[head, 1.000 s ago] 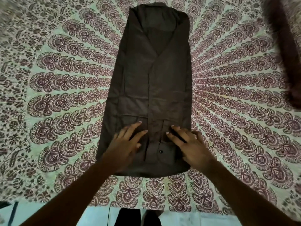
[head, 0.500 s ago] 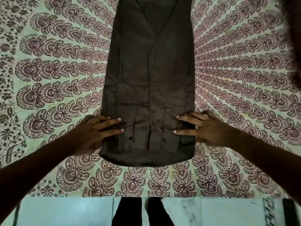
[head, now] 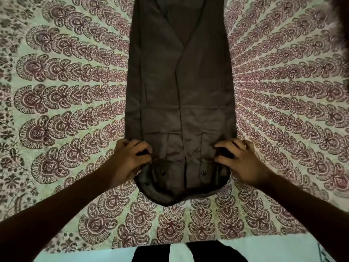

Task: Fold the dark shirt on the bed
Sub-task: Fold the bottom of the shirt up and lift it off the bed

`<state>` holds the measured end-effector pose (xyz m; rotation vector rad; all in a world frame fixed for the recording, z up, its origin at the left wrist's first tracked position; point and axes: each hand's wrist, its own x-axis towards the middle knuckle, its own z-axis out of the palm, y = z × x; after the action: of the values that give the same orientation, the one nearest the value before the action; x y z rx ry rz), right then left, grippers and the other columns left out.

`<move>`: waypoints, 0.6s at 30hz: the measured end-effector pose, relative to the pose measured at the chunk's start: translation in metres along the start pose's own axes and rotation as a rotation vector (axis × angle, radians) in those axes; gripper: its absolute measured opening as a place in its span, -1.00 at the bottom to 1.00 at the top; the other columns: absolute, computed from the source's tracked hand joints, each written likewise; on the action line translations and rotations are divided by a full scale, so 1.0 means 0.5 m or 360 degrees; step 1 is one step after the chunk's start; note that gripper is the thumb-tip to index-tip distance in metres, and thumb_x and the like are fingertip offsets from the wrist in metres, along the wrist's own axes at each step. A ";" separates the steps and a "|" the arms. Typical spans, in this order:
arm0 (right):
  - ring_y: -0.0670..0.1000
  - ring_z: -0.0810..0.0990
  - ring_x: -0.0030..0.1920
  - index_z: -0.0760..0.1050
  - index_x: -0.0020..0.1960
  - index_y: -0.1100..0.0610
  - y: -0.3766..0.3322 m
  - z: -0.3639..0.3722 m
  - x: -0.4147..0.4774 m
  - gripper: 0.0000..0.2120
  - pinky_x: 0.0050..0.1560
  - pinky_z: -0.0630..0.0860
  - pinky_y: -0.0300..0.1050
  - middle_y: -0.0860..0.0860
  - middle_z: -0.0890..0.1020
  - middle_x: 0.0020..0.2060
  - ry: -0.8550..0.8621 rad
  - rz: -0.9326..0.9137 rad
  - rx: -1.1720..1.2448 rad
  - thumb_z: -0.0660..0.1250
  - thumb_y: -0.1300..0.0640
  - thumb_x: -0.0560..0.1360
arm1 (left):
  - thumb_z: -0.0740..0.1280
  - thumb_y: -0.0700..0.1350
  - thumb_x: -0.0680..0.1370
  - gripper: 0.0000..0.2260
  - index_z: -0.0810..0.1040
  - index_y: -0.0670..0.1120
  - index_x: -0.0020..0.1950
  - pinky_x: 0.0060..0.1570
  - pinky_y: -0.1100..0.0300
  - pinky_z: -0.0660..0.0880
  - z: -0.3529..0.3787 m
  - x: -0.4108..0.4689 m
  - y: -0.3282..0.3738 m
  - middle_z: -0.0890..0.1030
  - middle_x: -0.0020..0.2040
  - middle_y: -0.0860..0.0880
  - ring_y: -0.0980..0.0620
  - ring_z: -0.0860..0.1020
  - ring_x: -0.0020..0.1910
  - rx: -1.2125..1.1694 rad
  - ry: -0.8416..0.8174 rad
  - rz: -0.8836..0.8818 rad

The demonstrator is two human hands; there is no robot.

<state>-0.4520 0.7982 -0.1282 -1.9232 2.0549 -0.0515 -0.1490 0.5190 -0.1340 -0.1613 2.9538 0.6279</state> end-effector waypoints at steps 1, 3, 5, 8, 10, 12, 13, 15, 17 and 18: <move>0.21 0.41 0.34 0.51 0.20 -0.12 -0.009 -0.006 0.008 -0.62 0.15 0.39 0.31 0.05 0.53 0.34 0.0066 0.0097 0.0109 0.36 0.16 0.41 | 0.34 -0.21 0.45 -0.70 0.58 0.07 0.13 0.16 -0.07 0.42 -0.006 0.008 -0.003 0.57 0.25 0.04 -0.05 0.56 0.24 -0.0222 0.0032 -0.0047; 0.17 0.40 0.33 0.48 0.18 -0.11 -0.023 -0.024 0.022 -0.59 0.12 0.41 0.30 -0.03 0.56 0.31 0.0211 0.0292 0.0360 0.17 0.19 0.40 | 0.29 -0.31 0.49 -0.71 0.60 0.00 0.10 0.13 0.01 0.54 -0.030 0.031 -0.006 0.63 0.15 0.10 0.08 0.61 0.16 -0.0728 0.0113 -0.0194; 0.13 0.49 0.29 0.53 0.17 -0.07 -0.032 -0.058 0.039 -0.58 0.11 0.48 0.23 -0.07 0.61 0.24 0.0356 0.0517 0.0795 0.19 0.32 0.45 | 0.25 -0.31 0.50 -0.70 0.58 0.07 0.01 0.02 0.27 0.56 -0.065 0.060 -0.004 0.66 -0.02 0.22 0.30 0.60 -0.01 -0.1005 0.0241 -0.0499; -0.08 0.63 0.05 0.58 0.10 0.14 -0.016 -0.124 0.098 -0.74 -0.02 0.59 -0.11 0.02 0.67 0.02 0.0445 0.0796 0.1572 0.23 0.44 0.61 | 0.26 -0.36 0.60 -0.61 0.49 0.19 -0.05 -0.14 0.51 0.46 -0.118 0.121 -0.015 0.60 -0.18 0.23 0.37 0.56 -0.18 -0.1112 0.0435 -0.0908; -0.07 0.62 0.00 0.60 0.06 0.21 0.018 -0.147 0.149 -0.76 0.02 0.57 -0.10 0.03 0.68 -0.03 0.0495 0.0930 0.1679 0.23 0.46 0.61 | 0.24 -0.44 0.61 -0.61 0.56 0.08 -0.05 -0.18 0.40 0.49 -0.127 0.166 -0.043 0.60 -0.14 0.11 0.30 0.58 -0.20 -0.1293 0.0547 -0.1140; 0.02 0.63 0.02 0.64 0.09 0.22 0.061 -0.147 0.210 -0.81 0.09 0.55 -0.04 0.03 0.70 -0.04 0.0519 0.1073 0.1690 0.28 0.40 0.63 | 0.29 -0.37 0.62 -0.79 0.62 -0.09 0.00 -0.10 0.13 0.49 -0.127 0.209 -0.077 0.64 -0.11 -0.09 0.01 0.58 -0.14 -0.1358 0.0577 -0.1405; 0.04 0.63 0.01 0.64 0.10 0.19 0.081 -0.144 0.241 -0.84 0.11 0.55 -0.04 0.03 0.70 -0.05 0.0503 0.1159 0.1705 0.31 0.34 0.64 | 0.33 -0.29 0.64 -0.89 0.63 -0.13 0.00 -0.08 0.08 0.45 -0.123 0.223 -0.094 0.64 -0.10 -0.14 -0.06 0.57 -0.12 -0.1369 0.0584 -0.1521; 0.07 0.65 0.05 0.66 0.12 0.12 0.114 -0.127 0.294 -0.89 0.22 0.55 -0.01 0.04 0.71 -0.03 0.0522 0.1380 0.1672 0.37 0.18 0.64 | 0.40 -0.15 0.63 -0.89 0.61 -0.12 -0.09 -0.04 0.07 0.43 -0.114 0.248 -0.117 0.63 -0.14 -0.14 -0.08 0.57 -0.10 -0.1390 0.0613 -0.1688; 0.11 0.66 0.09 0.66 0.19 0.11 0.126 -0.125 0.324 -0.76 0.28 0.54 0.03 0.06 0.72 0.05 0.0574 0.1588 0.1674 0.41 -0.01 0.62 | 0.45 -0.03 0.59 -0.85 0.61 -0.08 -0.10 0.04 0.06 0.47 -0.116 0.267 -0.127 0.65 -0.12 -0.10 -0.10 0.59 -0.05 -0.1415 0.0645 -0.1758; 0.09 0.67 0.07 0.65 0.19 0.11 0.122 -0.130 0.333 -0.70 0.24 0.55 0.00 0.05 0.72 0.05 0.0621 0.1644 0.1735 0.44 -0.08 0.59 | 0.45 0.06 0.55 -0.79 0.64 -0.08 -0.03 0.12 0.03 0.51 -0.121 0.273 -0.126 0.68 -0.05 -0.09 -0.13 0.61 0.00 -0.1426 0.0658 -0.1797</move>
<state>-0.5339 0.6284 -0.1164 -0.1632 2.2194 -1.0733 -0.2812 0.4261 -0.1228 -1.9614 1.9969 1.6566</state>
